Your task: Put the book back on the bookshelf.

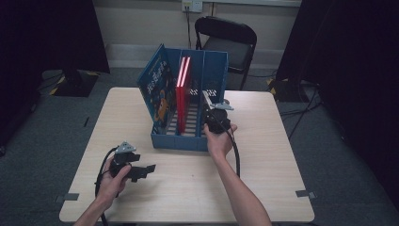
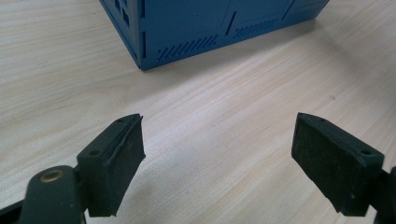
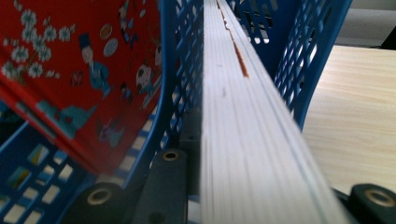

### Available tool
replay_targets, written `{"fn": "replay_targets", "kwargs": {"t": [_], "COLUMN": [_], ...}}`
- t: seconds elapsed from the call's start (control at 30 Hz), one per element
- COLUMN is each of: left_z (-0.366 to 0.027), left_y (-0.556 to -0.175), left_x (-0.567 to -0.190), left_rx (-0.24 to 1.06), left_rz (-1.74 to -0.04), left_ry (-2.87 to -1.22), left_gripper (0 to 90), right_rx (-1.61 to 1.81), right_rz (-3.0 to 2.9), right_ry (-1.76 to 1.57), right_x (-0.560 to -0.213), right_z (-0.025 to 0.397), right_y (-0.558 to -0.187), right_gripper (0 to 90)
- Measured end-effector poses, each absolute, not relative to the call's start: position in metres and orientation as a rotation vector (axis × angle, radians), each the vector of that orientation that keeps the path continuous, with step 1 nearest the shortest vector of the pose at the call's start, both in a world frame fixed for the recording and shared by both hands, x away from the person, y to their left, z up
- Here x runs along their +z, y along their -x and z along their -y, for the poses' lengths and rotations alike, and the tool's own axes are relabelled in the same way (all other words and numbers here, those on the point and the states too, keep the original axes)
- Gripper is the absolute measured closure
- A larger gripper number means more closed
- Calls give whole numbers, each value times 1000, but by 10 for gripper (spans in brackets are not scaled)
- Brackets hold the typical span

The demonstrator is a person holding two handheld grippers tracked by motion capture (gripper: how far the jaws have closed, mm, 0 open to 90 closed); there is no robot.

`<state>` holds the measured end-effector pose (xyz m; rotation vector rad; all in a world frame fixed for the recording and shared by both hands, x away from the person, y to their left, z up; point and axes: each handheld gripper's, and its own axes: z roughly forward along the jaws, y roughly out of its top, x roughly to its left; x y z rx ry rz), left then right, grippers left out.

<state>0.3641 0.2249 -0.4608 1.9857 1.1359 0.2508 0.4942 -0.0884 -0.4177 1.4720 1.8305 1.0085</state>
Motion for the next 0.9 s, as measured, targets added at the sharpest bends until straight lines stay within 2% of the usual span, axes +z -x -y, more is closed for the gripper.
{"fn": "replay_targets", "kwargs": {"t": [0.57, 0.9], "left_z": [-225, -225], "left_y": [-364, -364], "left_x": [-460, -460], "left_rx": [251, 252], "left_rz": [-1133, -1133], "left_ry": [-1986, -1985], "left_gripper": [171, 172], "right_rx": [965, 1027], "right_rz": [-1893, -1919], "right_ry": [-1435, -1390], "right_x": [-432, -425], "right_z": [89, 99], "right_y": [-478, -461], "right_gripper": [740, 699]}}
